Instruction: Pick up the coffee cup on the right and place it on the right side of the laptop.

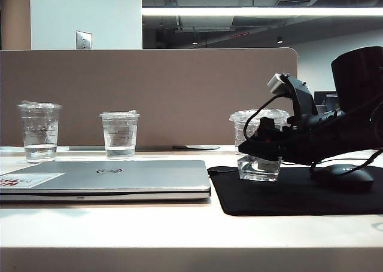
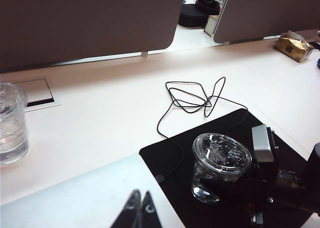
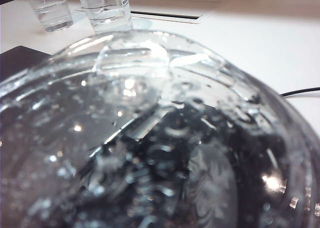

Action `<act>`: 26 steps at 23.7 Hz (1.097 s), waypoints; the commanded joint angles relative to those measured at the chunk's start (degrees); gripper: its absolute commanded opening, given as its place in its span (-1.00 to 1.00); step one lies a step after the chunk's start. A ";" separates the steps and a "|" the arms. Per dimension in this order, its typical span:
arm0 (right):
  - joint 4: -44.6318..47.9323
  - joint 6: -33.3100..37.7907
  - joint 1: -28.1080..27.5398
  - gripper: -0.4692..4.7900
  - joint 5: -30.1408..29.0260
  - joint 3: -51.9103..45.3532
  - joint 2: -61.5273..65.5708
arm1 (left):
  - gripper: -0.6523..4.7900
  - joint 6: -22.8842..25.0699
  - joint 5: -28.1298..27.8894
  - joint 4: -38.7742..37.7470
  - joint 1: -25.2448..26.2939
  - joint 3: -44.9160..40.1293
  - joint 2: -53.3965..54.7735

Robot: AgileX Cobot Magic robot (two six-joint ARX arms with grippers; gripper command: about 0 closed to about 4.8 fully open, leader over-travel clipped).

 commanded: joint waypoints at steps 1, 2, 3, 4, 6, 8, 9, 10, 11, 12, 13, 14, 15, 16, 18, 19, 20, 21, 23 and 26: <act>1.51 0.17 0.02 0.22 -0.11 0.24 0.07 | -0.78 -0.15 0.26 0.46 -0.04 0.17 -0.11; 1.49 0.20 0.02 0.22 -0.11 0.24 0.11 | -0.78 -0.15 0.24 0.46 -0.04 0.17 -0.11; 1.38 0.20 0.02 0.22 -0.11 0.22 0.15 | -0.78 -0.15 0.24 0.46 -0.04 0.17 -0.11; 1.25 0.20 0.02 0.22 -0.11 0.22 0.20 | -0.78 -0.15 0.24 0.46 -0.04 0.17 -0.11; 1.03 0.20 0.02 0.27 -0.17 0.22 0.20 | -0.78 -0.15 0.24 0.46 -0.02 0.17 -0.11; 1.05 0.22 0.02 0.55 -1.11 0.22 0.20 | -0.78 -0.15 0.24 0.46 -0.04 0.17 -0.11; 1.03 0.20 0.02 0.63 -1.90 0.22 0.20 | -0.78 -0.15 0.24 0.46 -0.04 0.17 -0.11; 1.05 0.20 0.02 0.69 -2.03 0.13 0.20 | -0.78 -0.15 0.24 0.46 -0.04 0.17 -0.11; 1.05 0.22 0.02 0.77 -2.21 -0.02 0.20 | -0.78 -0.15 0.24 0.46 -0.04 0.17 -0.11; 1.05 0.22 0.02 0.84 -2.89 -0.13 0.20 | -0.78 -0.15 0.24 0.48 -0.04 0.17 -0.11; 1.05 0.20 0.02 0.87 -3.26 -0.42 0.17 | -0.78 -0.15 0.24 0.46 -0.04 0.17 -0.11; 1.05 0.22 0.02 0.87 -3.30 -0.74 0.09 | -0.78 -0.15 0.24 0.46 -0.04 0.17 -0.11; 1.07 0.20 0.00 0.87 -3.32 -1.14 -0.02 | -0.78 -0.15 0.24 0.46 -0.04 0.17 -0.11; 1.07 0.20 0.00 0.87 -3.08 -2.21 -0.55 | -0.78 -0.15 0.24 0.46 -0.02 0.17 -0.11; 1.09 0.15 -0.02 0.87 -3.06 -4.33 -1.90 | -0.78 -0.15 0.24 0.46 -0.04 0.17 -0.09; 1.11 0.15 -0.02 0.87 -3.06 -4.96 -2.32 | -0.78 -0.15 0.24 0.46 -0.04 0.17 -0.11; 1.09 0.15 -0.02 0.87 -3.06 -5.79 -2.97 | -0.78 -0.15 0.26 0.46 -0.04 0.17 -0.11; 1.09 0.15 -0.02 0.87 -3.06 -6.62 -3.67 | -0.78 -0.15 0.24 0.46 -0.04 0.17 -0.11; 1.09 0.15 -0.02 0.87 -3.06 -7.96 -4.94 | -0.78 -0.15 0.24 0.46 -0.02 0.17 -0.11; 1.07 0.15 -0.02 0.87 -3.04 -10.05 -7.50 | -0.78 -0.15 0.24 0.48 -0.02 0.17 -0.09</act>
